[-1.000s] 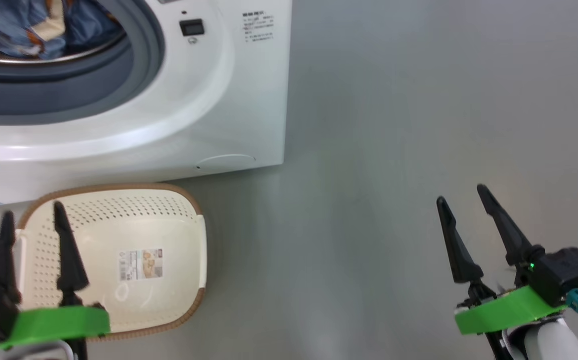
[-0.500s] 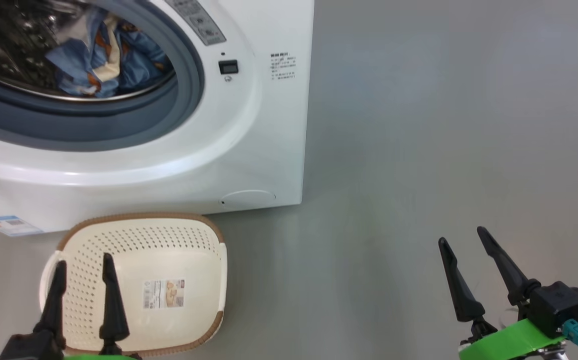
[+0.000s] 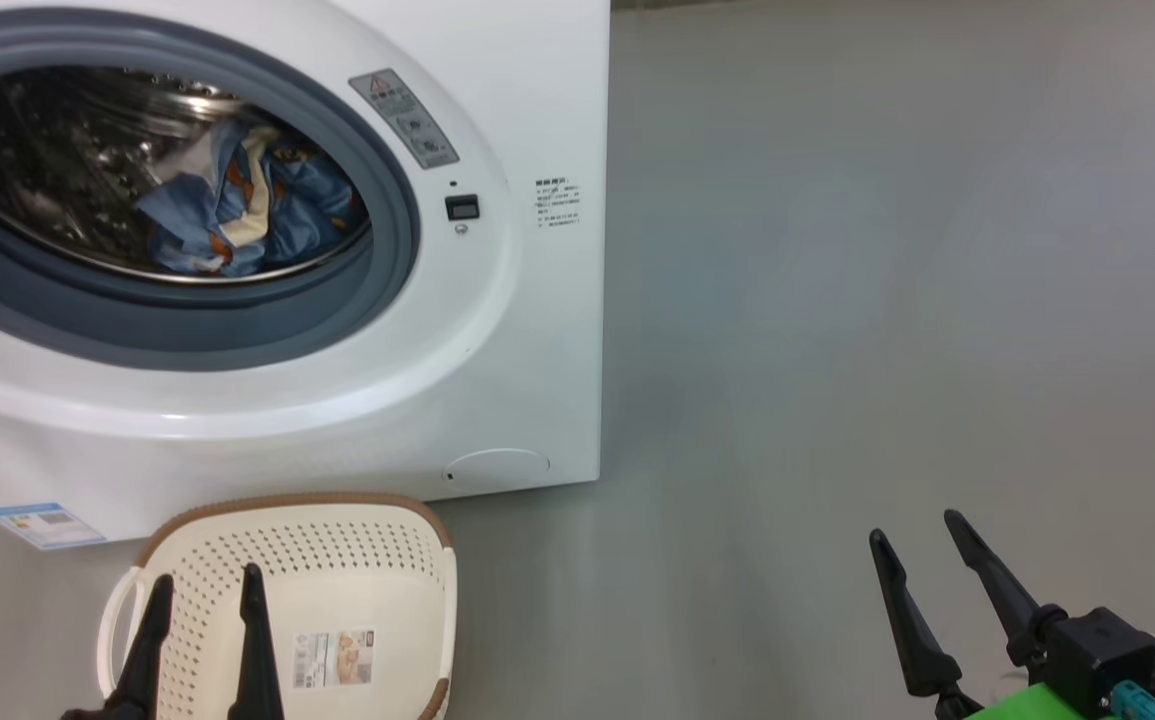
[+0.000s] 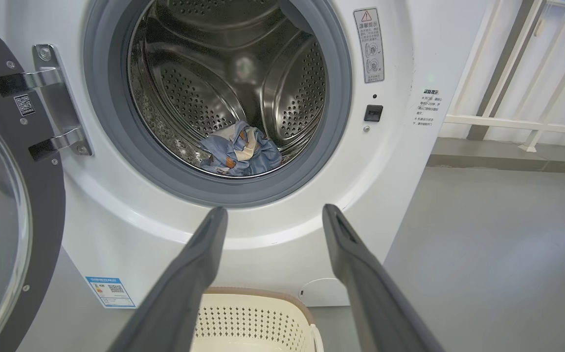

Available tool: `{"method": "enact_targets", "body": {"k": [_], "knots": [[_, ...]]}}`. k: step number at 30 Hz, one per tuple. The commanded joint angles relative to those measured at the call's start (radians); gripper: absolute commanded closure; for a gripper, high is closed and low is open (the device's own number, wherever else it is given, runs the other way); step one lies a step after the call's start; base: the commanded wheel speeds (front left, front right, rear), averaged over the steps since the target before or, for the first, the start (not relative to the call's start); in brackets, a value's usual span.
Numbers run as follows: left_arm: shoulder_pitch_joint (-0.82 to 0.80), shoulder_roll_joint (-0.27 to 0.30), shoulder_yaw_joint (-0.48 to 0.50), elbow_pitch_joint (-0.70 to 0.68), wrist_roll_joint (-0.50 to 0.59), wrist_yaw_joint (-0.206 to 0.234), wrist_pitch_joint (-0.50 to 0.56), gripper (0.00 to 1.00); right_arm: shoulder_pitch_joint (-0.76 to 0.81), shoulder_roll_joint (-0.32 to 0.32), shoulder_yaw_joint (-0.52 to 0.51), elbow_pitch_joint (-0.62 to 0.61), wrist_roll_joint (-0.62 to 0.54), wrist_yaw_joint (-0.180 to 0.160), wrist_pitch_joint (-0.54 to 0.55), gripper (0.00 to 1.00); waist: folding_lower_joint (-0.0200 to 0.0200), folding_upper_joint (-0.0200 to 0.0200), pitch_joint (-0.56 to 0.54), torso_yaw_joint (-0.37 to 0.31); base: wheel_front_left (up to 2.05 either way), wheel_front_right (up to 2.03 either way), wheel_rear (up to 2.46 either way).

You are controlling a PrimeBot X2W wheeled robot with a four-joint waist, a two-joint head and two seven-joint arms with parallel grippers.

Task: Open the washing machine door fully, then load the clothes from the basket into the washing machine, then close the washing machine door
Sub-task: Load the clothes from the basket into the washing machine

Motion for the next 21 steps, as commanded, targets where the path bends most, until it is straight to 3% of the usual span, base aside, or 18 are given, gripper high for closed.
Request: {"method": "enact_targets", "body": {"k": [1, 21], "knots": [[-0.008, 0.012, 0.033, -0.014, 0.01, -0.002, -0.008, 0.0, 0.002, -0.004, 0.017, -0.028, -0.012, 0.006, 0.0, 0.0, 0.0001, 0.0, -0.02, -0.007, 0.0, 0.0, 0.0], [0.008, 0.026, 0.033, -0.026, 0.005, 0.019, 0.016, 0.0, 0.019, 0.004, 0.008, -0.04, -0.017, 0.006, 0.008, 0.0, 0.0001, 0.0, -0.041, 0.011, 0.0, 0.0, 0.0]]}}
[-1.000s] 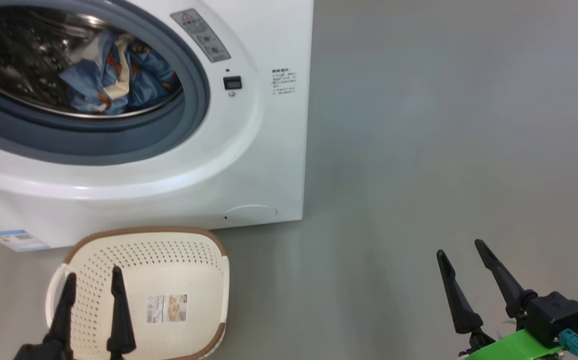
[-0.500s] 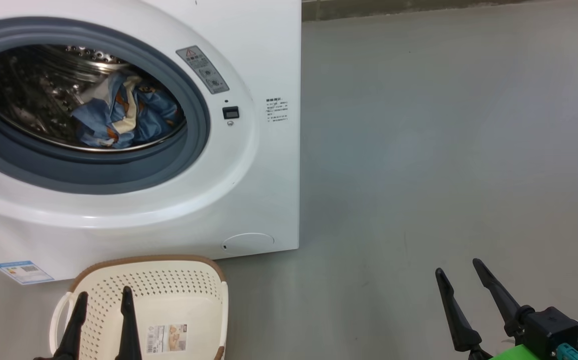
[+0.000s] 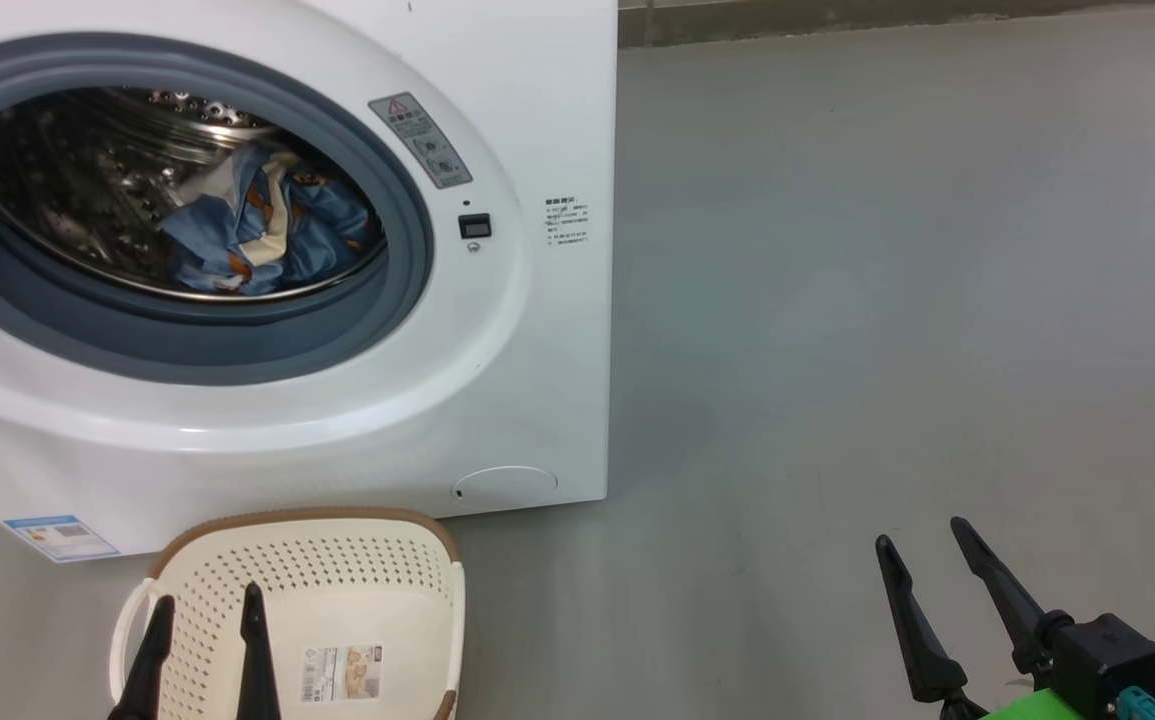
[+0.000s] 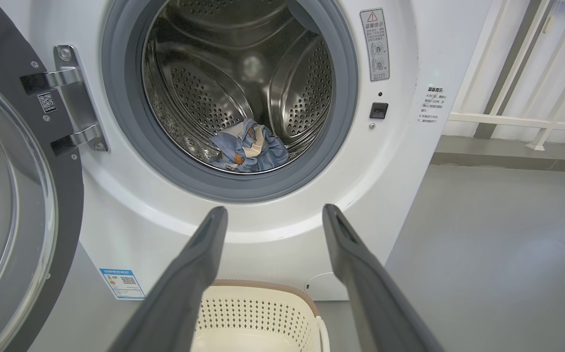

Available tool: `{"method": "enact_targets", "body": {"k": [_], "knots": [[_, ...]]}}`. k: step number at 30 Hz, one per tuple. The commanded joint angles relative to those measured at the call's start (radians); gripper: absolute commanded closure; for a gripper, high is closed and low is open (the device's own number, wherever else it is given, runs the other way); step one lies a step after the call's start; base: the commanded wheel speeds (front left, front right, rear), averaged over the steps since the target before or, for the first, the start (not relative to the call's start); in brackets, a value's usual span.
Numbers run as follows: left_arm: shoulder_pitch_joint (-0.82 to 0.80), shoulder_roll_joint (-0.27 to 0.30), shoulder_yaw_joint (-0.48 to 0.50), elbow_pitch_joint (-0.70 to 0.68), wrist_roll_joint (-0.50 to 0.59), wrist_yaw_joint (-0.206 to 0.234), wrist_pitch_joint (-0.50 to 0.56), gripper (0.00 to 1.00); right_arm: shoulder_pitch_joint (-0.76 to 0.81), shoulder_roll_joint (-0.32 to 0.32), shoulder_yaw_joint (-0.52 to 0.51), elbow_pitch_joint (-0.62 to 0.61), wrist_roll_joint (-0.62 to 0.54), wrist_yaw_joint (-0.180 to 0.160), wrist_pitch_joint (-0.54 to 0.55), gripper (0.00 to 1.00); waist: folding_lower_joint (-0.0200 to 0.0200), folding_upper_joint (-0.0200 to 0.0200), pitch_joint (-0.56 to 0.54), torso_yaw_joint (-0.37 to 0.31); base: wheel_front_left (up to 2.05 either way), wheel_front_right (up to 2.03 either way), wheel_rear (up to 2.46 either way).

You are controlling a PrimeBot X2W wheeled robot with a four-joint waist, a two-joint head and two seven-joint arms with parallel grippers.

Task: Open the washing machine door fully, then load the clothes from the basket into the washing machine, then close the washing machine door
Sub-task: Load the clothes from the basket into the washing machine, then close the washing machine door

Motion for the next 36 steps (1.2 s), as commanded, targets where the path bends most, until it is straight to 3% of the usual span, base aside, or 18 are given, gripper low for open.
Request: {"method": "enact_targets", "body": {"k": [1, 23, 36], "knots": [[-0.023, 0.023, 0.034, -0.025, 0.005, 0.011, 0.002, 0.0, -0.003, -0.008, 0.024, -0.029, -0.015, 0.006, 0.0, 0.0, 0.0, 0.0, 0.001, 0.001, 0.0, 0.0, 0.0], [-0.033, 0.036, 0.029, -0.015, 0.004, 0.013, 0.001, 0.0, -0.006, -0.01, 0.028, -0.027, -0.012, 0.006, 0.0, 0.0, 0.0, 0.0, -0.004, 0.007, -0.1, 0.1, 0.0], [-0.038, 0.04, 0.027, -0.007, 0.0, 0.01, -0.003, 0.0, -0.007, -0.008, 0.03, -0.028, -0.013, 0.006, 0.001, 0.0, 0.0, 0.0, -0.003, 0.012, -1.53, 1.53, 0.0]]}}
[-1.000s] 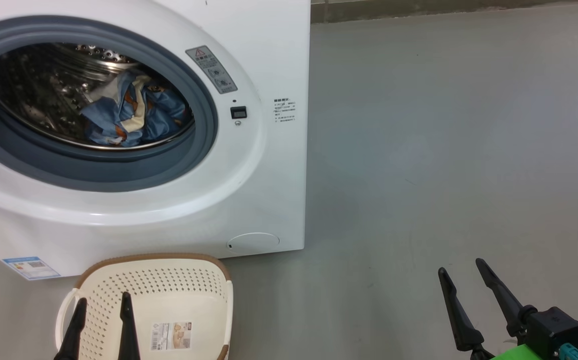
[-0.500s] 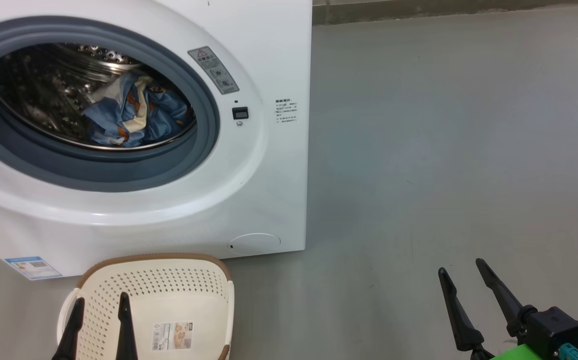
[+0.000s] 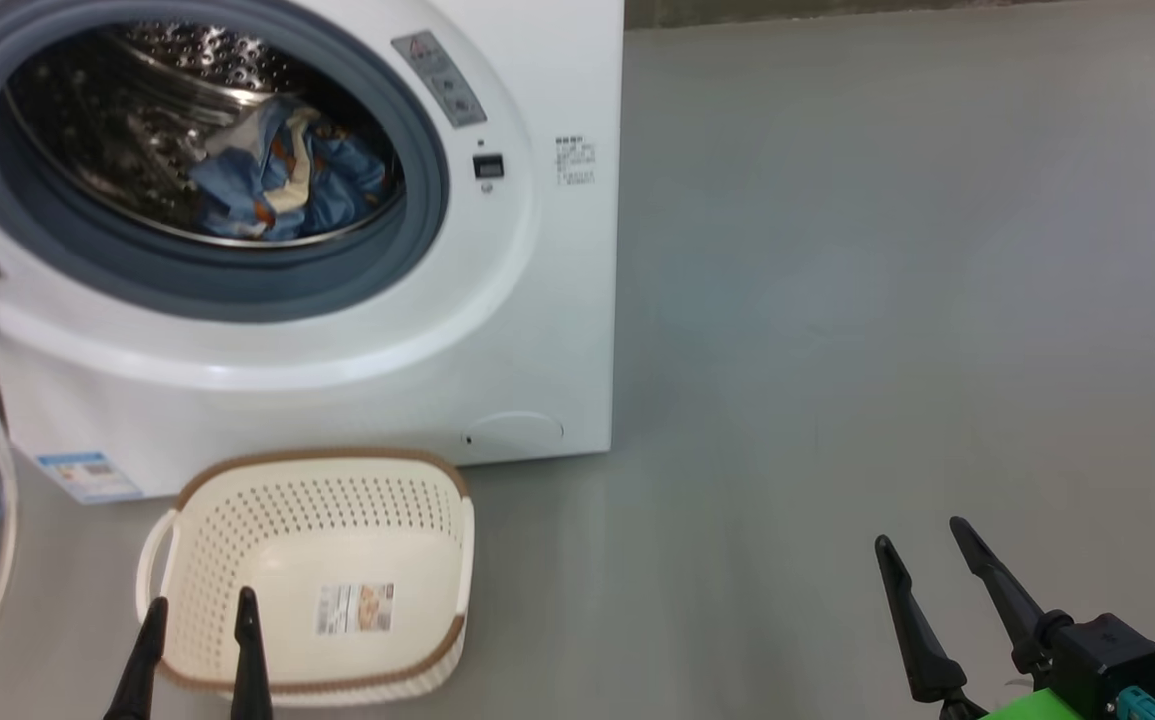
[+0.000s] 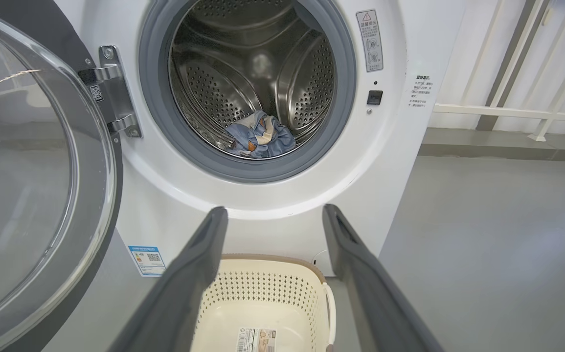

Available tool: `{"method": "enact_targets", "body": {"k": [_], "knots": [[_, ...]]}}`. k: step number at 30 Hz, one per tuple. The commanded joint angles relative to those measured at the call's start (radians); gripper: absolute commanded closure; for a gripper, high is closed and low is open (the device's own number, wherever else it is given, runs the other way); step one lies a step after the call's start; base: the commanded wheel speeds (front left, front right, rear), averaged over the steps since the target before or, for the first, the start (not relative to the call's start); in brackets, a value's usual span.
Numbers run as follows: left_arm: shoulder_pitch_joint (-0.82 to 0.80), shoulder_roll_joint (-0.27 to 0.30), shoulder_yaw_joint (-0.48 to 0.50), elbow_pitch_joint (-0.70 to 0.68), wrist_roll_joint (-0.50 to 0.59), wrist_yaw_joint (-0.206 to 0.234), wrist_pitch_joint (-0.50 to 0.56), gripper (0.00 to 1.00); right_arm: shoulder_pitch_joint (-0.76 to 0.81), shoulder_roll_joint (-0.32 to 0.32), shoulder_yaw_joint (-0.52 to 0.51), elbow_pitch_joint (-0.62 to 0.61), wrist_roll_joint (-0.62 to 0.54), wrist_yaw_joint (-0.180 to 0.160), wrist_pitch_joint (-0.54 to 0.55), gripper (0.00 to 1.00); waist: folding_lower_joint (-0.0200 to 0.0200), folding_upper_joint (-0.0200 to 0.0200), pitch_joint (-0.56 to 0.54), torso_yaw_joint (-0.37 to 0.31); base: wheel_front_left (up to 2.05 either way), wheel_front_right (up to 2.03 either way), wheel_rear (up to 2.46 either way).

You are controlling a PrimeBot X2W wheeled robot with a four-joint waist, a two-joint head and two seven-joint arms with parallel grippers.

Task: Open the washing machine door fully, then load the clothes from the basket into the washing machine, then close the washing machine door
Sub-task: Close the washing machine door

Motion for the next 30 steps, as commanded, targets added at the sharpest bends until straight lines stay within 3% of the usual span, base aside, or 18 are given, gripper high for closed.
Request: {"method": "enact_targets", "body": {"k": [1, 13, 30], "knots": [[-0.037, 0.018, 0.032, -0.014, 0.0, 0.007, -0.004, 0.0, -0.007, -0.007, 0.028, -0.028, -0.014, 0.006, 0.0, 0.0, 0.0, -0.0001, 0.0, 0.001, -2.13, 2.13, 0.0], [-0.042, 0.025, 0.03, -0.009, 0.006, 0.003, -0.009, 0.0, -0.006, -0.006, 0.025, -0.027, -0.014, 0.006, -0.002, 0.0, 0.0, -0.0001, 0.0, 0.011, -1.42, 1.42, 0.0], [-0.045, 0.026, 0.027, -0.005, 0.01, -0.001, -0.016, 0.0, -0.007, -0.009, 0.025, -0.028, -0.015, 0.006, -0.001, 0.0, 0.0, -0.0001, 0.0, 0.02, -0.08, 0.08, 0.0]]}}
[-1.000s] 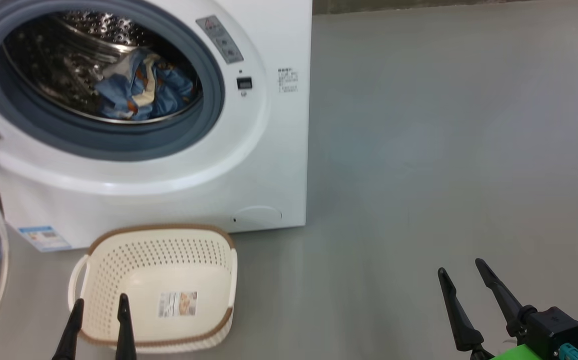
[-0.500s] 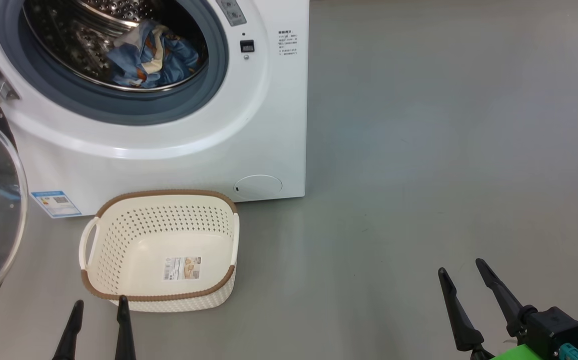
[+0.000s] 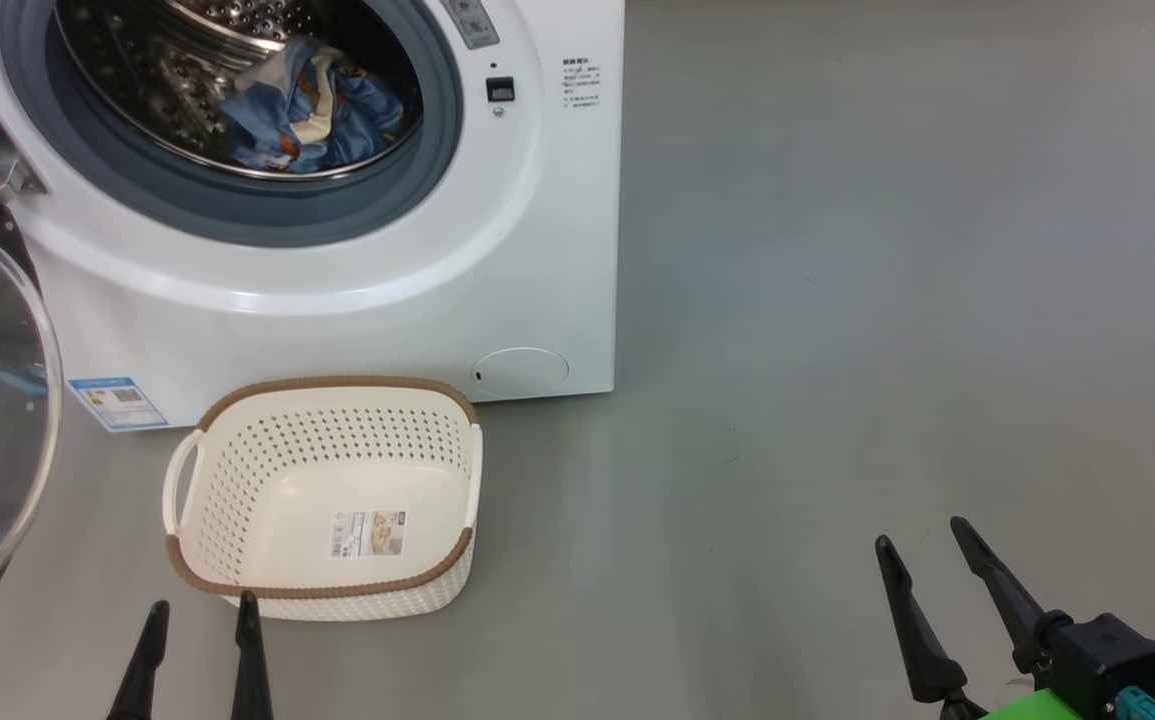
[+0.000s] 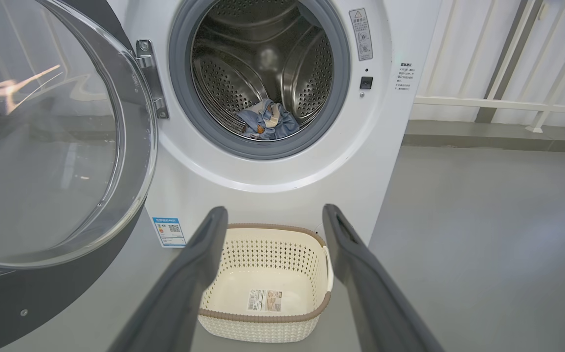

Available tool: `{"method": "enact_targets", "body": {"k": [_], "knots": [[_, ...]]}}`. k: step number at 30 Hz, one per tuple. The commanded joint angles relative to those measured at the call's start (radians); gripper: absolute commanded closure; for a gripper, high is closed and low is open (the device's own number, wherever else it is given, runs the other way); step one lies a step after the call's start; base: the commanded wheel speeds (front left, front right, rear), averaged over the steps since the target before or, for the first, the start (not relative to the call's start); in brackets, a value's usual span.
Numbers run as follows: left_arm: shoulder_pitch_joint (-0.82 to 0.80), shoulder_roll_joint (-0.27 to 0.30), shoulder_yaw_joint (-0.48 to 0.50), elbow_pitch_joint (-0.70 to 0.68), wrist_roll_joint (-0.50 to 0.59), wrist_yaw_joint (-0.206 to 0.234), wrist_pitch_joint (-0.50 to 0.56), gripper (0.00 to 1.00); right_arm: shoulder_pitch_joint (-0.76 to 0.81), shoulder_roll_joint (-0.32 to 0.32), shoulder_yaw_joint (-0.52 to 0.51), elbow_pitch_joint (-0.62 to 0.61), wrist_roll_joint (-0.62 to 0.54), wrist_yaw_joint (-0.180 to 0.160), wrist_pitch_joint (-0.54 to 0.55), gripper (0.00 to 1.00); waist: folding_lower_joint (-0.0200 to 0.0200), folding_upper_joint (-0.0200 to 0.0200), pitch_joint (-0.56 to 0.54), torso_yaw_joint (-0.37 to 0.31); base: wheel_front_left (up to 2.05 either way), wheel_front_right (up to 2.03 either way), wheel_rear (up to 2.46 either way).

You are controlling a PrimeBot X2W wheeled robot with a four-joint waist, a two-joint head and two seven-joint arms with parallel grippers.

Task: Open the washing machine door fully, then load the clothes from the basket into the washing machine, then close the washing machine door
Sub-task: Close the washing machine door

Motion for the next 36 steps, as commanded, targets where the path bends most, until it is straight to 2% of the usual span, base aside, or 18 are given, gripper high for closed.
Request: {"method": "enact_targets", "body": {"k": [1, 20, 27, 36], "knots": [[-0.044, 0.019, 0.034, -0.016, 0.011, 0.001, -0.013, 0.0, -0.007, -0.009, 0.026, -0.027, -0.007, 0.006, -0.001, 0.0, 0.0, -0.0001, 0.0, 0.0, 0.0, 0.0, 0.0], [-0.045, 0.023, 0.025, -0.013, 0.011, 0.002, -0.014, 0.0, 0.0, -0.004, 0.022, -0.029, -0.012, 0.006, 0.002, 0.0, 0.0, -0.0001, -0.012, 0.009, 0.0, 0.0, 0.0], [-0.051, 0.026, 0.024, -0.022, 0.017, 0.007, -0.015, 0.0, 0.0, -0.006, 0.016, -0.036, -0.014, 0.006, 0.002, 0.0, 0.0, -0.0001, -0.001, 0.069, 0.0, 0.0, 0.0], [-0.048, 0.007, 0.034, -0.025, 0.017, 0.009, -0.019, 0.0, -0.007, -0.023, 0.009, -0.046, -0.016, 0.006, 0.015, 0.0, 0.0, -0.0001, 0.005, 0.2, 0.0, 0.0, 0.0]]}}
